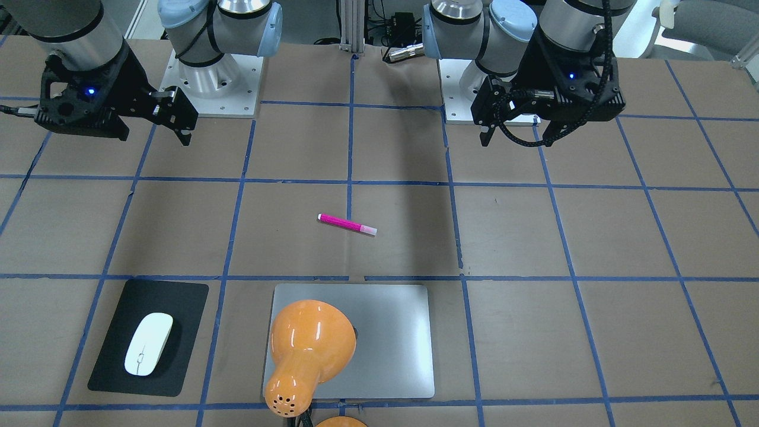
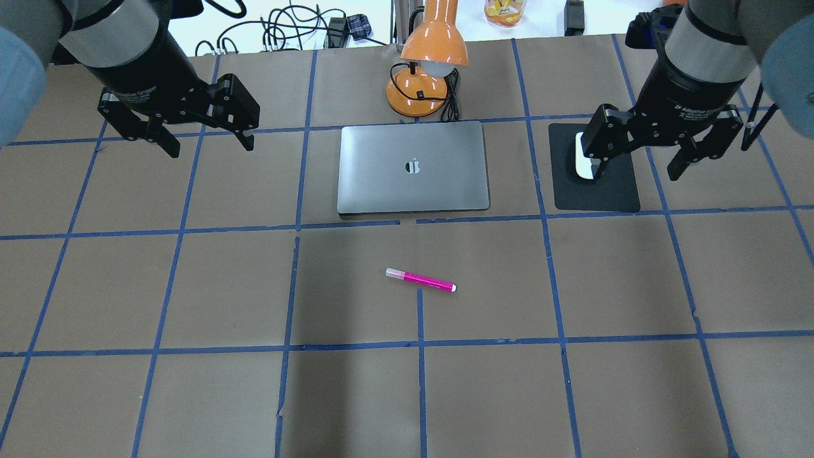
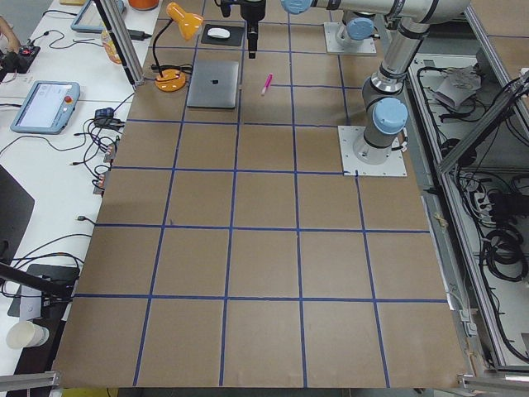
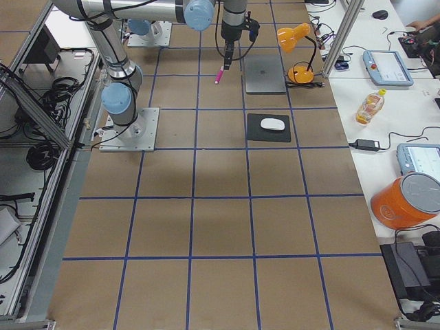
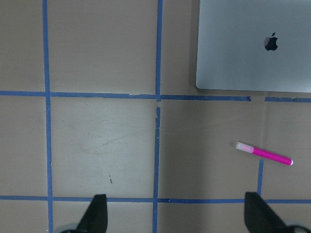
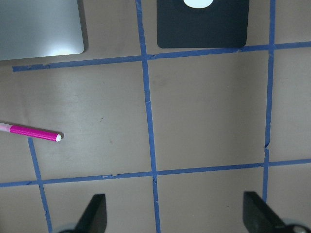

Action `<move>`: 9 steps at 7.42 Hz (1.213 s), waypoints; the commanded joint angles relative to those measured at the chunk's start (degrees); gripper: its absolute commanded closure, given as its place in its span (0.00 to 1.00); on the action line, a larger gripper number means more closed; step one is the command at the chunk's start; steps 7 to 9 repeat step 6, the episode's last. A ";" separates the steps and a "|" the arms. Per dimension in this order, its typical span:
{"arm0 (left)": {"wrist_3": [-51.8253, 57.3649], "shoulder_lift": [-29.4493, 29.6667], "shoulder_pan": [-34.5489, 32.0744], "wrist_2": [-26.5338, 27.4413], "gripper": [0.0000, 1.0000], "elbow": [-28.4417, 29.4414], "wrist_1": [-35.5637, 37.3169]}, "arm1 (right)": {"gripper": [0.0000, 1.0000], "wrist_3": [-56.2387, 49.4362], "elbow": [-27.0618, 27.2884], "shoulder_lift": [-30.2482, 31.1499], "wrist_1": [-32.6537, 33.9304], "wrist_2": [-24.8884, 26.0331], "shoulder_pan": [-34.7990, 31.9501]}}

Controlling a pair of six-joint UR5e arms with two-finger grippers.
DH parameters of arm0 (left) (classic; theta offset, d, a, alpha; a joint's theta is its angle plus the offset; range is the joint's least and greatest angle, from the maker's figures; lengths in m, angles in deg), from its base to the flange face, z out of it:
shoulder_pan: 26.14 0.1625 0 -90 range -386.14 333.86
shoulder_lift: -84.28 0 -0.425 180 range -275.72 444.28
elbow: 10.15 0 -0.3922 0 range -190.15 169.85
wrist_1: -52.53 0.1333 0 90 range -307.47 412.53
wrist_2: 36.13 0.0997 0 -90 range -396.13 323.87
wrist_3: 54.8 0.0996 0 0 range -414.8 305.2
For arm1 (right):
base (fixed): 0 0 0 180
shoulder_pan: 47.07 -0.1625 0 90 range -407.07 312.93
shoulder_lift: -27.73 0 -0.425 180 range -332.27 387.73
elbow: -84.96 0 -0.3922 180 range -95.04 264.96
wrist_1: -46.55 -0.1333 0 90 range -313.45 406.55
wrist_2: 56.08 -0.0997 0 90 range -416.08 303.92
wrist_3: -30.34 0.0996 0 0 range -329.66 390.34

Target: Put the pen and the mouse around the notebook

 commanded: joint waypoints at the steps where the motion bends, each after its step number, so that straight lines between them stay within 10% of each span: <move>1: 0.07 -0.07 -0.04 0.24 0.00 0.00 0.00 | 0.00 0.14 -0.43 -0.13 -0.04 0.51 -0.47; 9: 0.07 -0.07 -0.04 0.07 0.00 0.00 0.00 | 0.00 0.40 -0.70 -0.22 -0.22 0.77 -0.03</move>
